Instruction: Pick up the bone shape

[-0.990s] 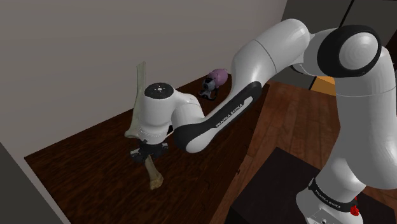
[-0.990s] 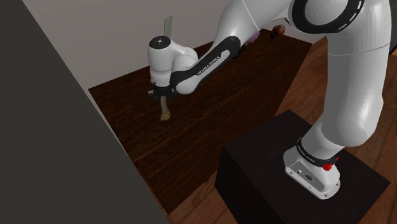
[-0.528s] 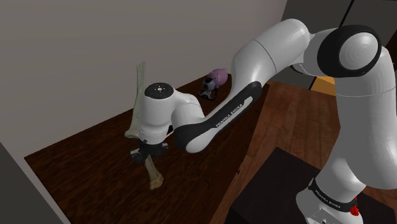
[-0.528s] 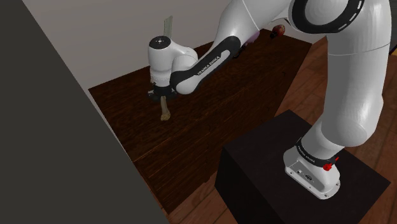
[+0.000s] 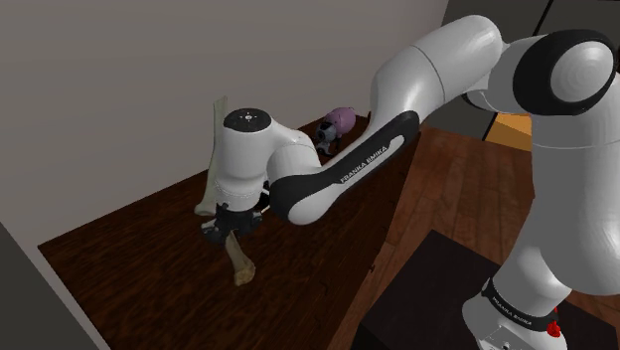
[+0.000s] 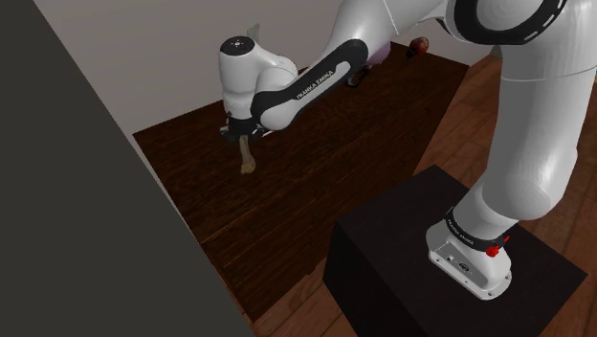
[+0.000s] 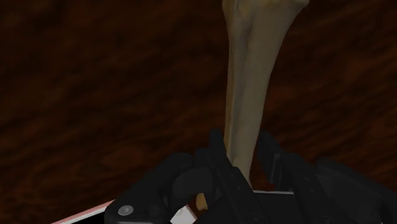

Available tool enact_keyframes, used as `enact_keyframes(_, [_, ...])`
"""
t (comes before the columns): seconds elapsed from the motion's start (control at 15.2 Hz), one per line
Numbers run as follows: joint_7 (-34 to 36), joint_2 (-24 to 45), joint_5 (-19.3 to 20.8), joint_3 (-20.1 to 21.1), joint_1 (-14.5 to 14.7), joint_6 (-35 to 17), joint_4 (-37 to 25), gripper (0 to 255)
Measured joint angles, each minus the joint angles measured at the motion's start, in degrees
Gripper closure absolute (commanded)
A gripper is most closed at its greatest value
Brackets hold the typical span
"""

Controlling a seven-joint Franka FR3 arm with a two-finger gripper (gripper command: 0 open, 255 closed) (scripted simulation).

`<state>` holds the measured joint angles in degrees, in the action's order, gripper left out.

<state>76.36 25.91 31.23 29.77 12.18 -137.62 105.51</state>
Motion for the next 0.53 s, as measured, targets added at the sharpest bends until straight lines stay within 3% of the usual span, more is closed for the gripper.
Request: enact_keyframes(0.53, [-2.7, -3.0, -3.2, 1.7, -1.2, 4.1, -1.6, 255])
